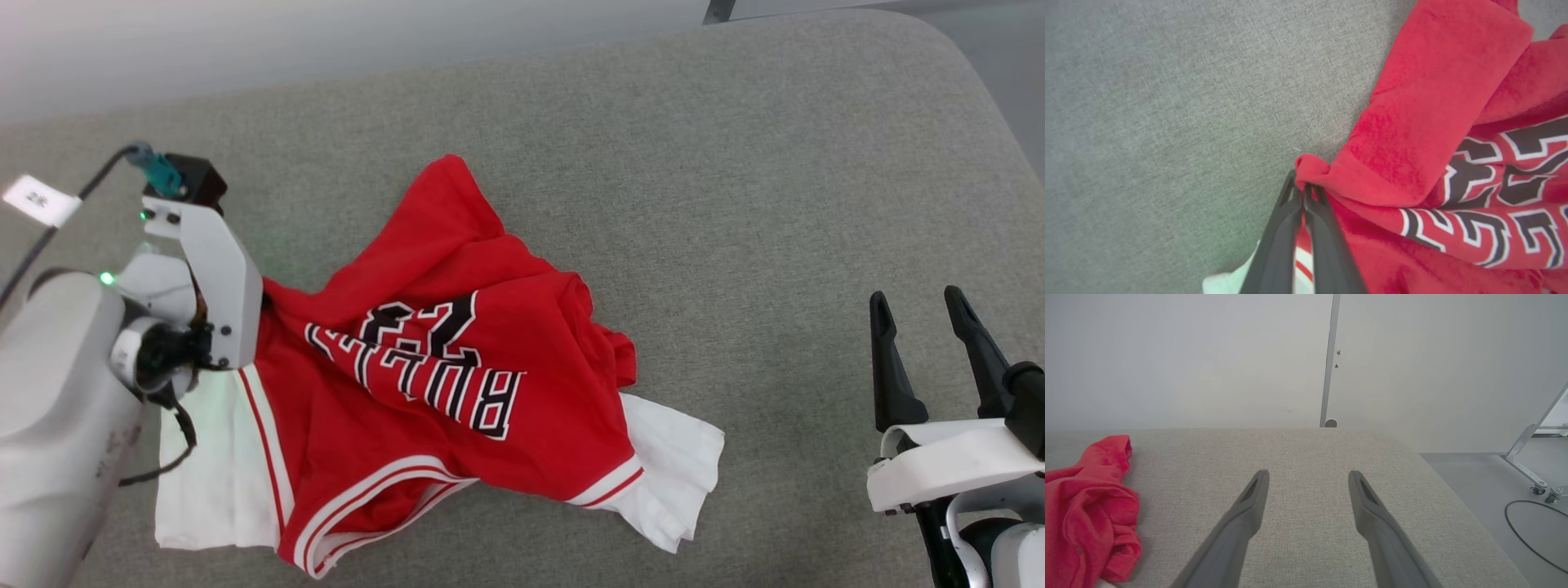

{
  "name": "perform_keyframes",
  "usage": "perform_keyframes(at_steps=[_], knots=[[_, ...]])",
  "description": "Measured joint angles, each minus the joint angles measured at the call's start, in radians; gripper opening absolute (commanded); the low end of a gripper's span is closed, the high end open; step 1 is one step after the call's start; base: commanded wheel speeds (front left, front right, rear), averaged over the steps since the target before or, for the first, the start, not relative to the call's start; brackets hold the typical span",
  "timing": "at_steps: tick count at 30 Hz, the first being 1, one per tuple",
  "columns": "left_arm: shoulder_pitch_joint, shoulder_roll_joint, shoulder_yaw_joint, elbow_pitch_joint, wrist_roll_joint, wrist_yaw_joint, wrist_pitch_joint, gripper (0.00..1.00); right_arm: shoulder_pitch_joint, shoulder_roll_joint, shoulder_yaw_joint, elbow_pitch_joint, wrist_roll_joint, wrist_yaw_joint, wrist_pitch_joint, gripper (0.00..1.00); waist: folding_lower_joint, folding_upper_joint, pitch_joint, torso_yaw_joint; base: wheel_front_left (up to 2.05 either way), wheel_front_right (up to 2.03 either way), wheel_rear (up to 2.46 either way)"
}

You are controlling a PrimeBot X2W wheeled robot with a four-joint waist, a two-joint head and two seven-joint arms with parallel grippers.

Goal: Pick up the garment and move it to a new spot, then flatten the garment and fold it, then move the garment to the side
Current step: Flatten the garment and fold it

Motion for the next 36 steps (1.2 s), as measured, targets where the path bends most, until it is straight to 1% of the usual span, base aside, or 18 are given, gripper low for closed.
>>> perform_keyframes(at_steps=[1,9,14,20,28,33,36], knots=[[0.005,-0.006,0.000,0.008,-0.005,0.000,-0.006,1.00,0.000,0.000,0.002,0.001,0.000,0.000,0.000,1.00,0.0001,0.0001,-0.001,0.001,0.00,0.00,0.00],[0.037,-0.040,0.006,0.032,-0.036,-0.004,-0.041,1.00,0.001,0.000,-0.002,0.011,-0.016,0.000,0.001,1.00,0.0000,0.0000,-0.035,0.030,0.00,0.00,0.00],[0.068,-0.044,0.010,-0.007,-0.038,-0.006,-0.100,1.00,0.011,0.001,-0.018,0.013,-0.028,0.000,0.013,1.00,0.0000,0.0000,-0.074,0.063,0.00,0.00,0.00],[0.142,-0.037,0.037,-0.073,-0.055,-0.002,-0.181,1.00,0.044,0.001,-0.031,0.018,-0.036,0.000,0.035,1.00,0.0000,0.0000,-0.135,0.106,0.00,0.00,0.00],[0.311,0.014,0.087,-0.203,-0.079,0.043,-0.300,1.00,0.100,0.000,-0.024,0.024,-0.033,0.000,0.057,1.00,0.0000,0.0001,-0.228,0.154,0.00,0.00,0.00],[0.415,0.043,0.132,-0.301,-0.075,0.076,-0.418,1.00,0.131,0.001,-0.020,0.024,-0.025,0.000,0.065,1.00,0.0000,0.0000,-0.269,0.188,0.00,0.00,0.00],[0.471,0.051,0.160,-0.349,-0.070,0.095,-0.493,1.00,0.134,0.000,-0.013,0.028,-0.024,0.000,0.067,1.00,0.0000,0.0000,-0.286,0.208,0.00,0.00,0.00]])
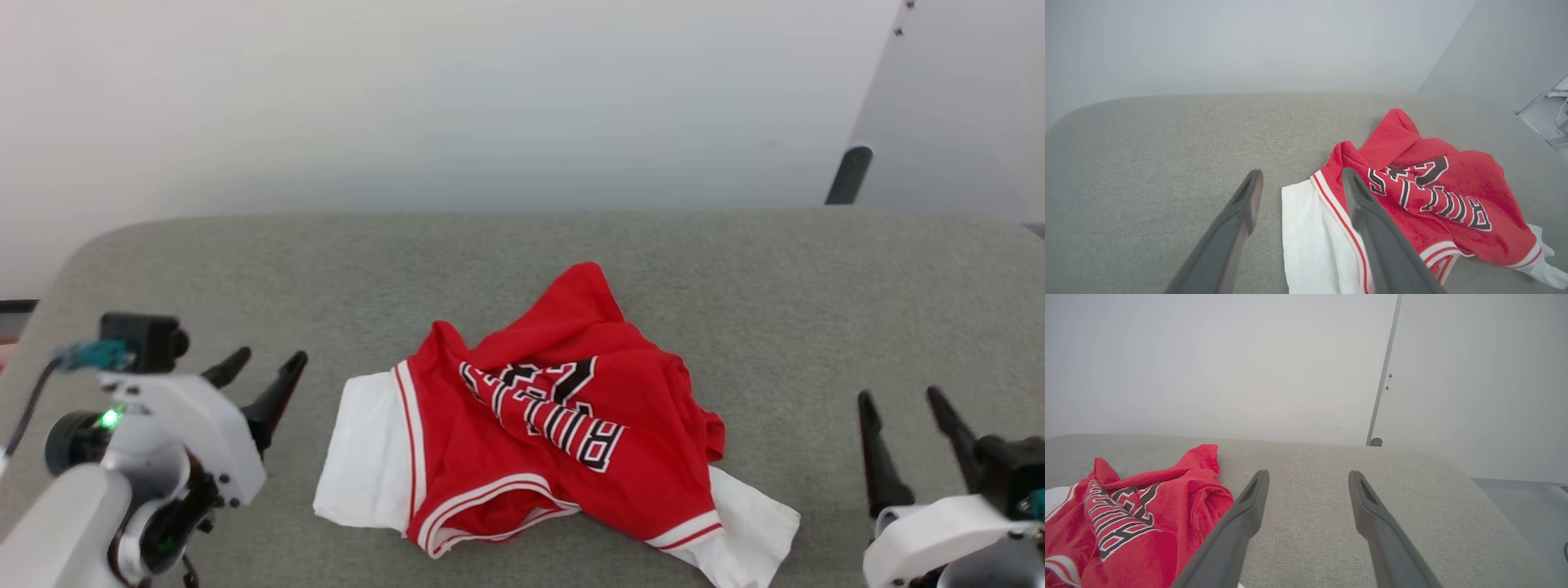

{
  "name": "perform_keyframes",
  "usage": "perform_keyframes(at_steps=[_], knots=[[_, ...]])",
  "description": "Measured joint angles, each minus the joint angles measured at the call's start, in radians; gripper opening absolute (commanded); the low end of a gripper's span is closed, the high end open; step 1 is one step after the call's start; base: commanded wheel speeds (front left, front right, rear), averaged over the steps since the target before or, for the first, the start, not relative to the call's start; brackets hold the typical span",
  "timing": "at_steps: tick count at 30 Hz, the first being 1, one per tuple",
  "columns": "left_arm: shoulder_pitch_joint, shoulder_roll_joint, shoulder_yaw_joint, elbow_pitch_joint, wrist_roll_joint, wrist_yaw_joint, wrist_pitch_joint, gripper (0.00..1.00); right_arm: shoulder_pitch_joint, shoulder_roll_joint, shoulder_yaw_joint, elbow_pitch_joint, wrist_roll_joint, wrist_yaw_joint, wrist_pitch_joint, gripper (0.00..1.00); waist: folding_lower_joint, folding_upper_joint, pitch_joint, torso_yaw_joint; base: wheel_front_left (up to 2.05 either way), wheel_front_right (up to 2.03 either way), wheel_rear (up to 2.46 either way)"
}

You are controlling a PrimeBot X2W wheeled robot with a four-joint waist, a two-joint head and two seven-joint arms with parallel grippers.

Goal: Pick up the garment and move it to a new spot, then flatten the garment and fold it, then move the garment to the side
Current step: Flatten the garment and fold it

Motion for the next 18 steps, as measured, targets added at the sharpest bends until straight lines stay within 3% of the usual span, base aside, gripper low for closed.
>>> perform_keyframes(at_steps=[10,18], knots=[[0.188,0.027,0.099,-0.142,0.044,0.069,-0.260,1.00,0.039,-0.015,0.058,0.009,0.027,0.000,0.064,1.00,0.0000,0.0000,-0.027,0.041,0.00,0.00,0.00],[0.309,0.027,0.152,-0.191,0.061,0.117,-0.393,1.00,0.066,-0.065,0.133,0.015,0.085,0.000,0.167,1.00,0.0000,0.0000,-0.026,0.065,0.00,0.00,0.00]])
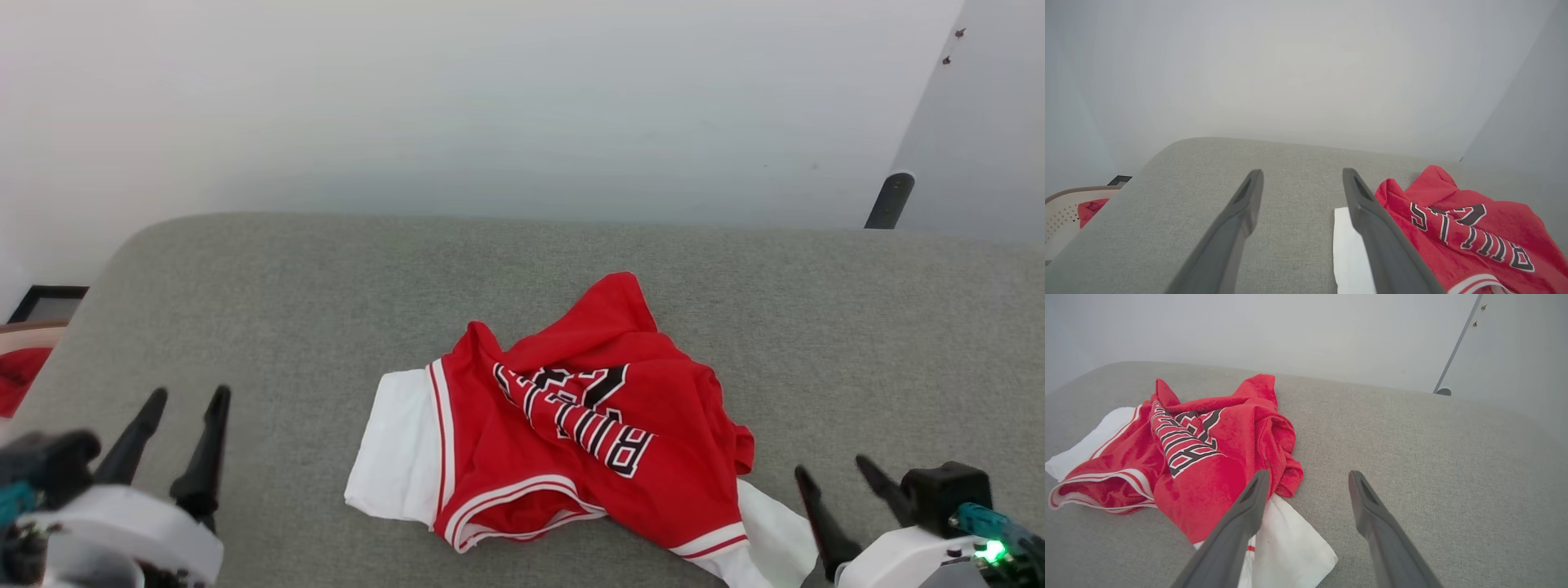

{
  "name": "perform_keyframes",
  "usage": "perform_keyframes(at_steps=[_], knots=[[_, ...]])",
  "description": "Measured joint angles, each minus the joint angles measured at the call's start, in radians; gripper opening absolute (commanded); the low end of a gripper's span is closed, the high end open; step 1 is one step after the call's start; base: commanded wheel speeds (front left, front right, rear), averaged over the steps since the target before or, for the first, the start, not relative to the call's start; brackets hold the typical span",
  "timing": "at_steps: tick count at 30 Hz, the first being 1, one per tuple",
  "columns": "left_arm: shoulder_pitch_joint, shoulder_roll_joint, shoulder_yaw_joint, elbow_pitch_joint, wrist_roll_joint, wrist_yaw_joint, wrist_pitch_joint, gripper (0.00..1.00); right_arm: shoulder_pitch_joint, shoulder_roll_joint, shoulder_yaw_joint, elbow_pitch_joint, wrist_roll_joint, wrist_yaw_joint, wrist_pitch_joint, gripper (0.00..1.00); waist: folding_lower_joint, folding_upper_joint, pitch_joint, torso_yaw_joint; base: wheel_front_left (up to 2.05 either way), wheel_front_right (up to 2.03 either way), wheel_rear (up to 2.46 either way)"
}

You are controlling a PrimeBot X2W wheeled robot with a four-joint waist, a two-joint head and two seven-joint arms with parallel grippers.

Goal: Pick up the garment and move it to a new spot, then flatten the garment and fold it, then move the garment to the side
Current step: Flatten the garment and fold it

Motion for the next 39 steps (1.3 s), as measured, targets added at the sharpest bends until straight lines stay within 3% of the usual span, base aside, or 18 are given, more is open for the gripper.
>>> perform_keyframes(at_steps=[13,21,27,28,29,30,39], knots=[[0.165,-0.010,0.076,-0.029,0.042,0.048,-0.121,1.00,0.060,-0.057,0.053,-0.029,0.151,0.000,0.291,1.00,0.0000,0.0000,0.007,0.032,0.00,0.00,0.00],[0.223,-0.056,0.122,-0.045,0.082,0.034,-0.134,1.00,0.075,-0.061,0.068,-0.030,0.176,0.000,0.376,1.00,0.0000,0.0000,0.021,0.067,0.00,0.00,0.00],[0.229,-0.105,0.146,-0.044,0.116,0.011,-0.137,1.00,0.051,-0.064,0.070,0.023,0.147,0.000,0.380,1.00,0.0000,0.0000,0.042,0.096,0.00,0.00,0.00],[0.229,-0.114,0.150,-0.043,0.116,0.005,-0.137,1.00,0.042,-0.067,0.075,0.036,0.140,0.000,0.380,0.76,0.0000,0.0000,0.046,0.101,0.00,0.00,0.00],[0.228,-0.122,0.153,-0.041,0.122,0.003,-0.137,1.00,0.034,-0.069,0.081,0.048,0.137,0.000,0.381,0.42,0.0000,0.0000,0.050,0.106,0.00,0.00,0.00],[0.228,-0.127,0.156,-0.039,0.129,-0.002,-0.137,1.00,0.026,-0.066,0.085,0.061,0.139,0.000,0.381,0.00,-0.0001,0.0000,0.055,0.111,0.00,0.00,0.00],[0.224,-0.175,0.181,-0.019,0.160,-0.031,-0.137,1.00,-0.038,-0.069,0.067,0.114,0.148,0.000,0.370,0.00,0.0000,0.0000,0.087,0.136,0.00,0.00,0.00]])
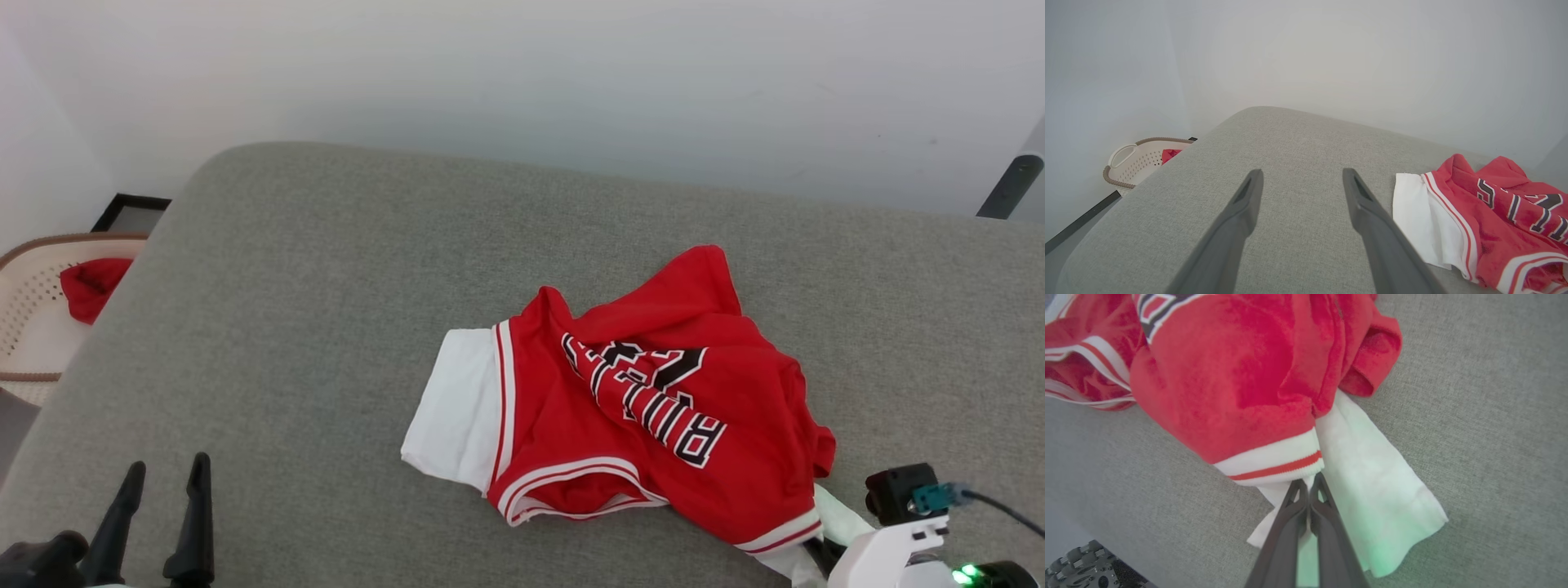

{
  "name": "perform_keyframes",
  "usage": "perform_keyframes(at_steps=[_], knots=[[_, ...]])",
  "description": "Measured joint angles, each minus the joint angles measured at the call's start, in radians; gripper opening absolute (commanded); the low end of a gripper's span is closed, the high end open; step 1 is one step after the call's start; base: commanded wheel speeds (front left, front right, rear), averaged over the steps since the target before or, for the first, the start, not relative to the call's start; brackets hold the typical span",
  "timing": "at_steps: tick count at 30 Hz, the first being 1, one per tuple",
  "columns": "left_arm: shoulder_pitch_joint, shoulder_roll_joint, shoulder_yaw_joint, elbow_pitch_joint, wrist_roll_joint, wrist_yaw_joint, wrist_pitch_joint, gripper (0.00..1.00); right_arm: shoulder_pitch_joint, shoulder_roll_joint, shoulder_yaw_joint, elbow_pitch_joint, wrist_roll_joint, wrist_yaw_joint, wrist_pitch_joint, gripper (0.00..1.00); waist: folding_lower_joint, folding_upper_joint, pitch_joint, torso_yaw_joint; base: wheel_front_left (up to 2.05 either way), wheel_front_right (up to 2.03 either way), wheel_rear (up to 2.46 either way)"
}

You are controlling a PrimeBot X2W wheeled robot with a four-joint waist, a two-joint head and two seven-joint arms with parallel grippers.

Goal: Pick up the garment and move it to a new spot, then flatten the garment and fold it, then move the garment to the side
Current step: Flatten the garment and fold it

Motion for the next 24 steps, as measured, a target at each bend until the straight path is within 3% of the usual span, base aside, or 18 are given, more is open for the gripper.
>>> perform_keyframes(at_steps=[12,24], knots=[[-0.008,-0.036,0.009,0.014,0.018,-0.032,-0.001,1.00,-0.128,-0.025,-0.089,-0.051,0.063,0.000,0.037,0.00,0.0000,0.0000,0.005,-0.021,0.00,0.00,0.00],[-0.063,-0.051,-0.037,0.032,0.038,-0.054,0.000,1.00,-0.337,-0.108,-0.120,0.155,0.010,0.000,-0.069,0.00,-0.0001,0.0000,0.041,0.007,0.00,0.00,0.00]])
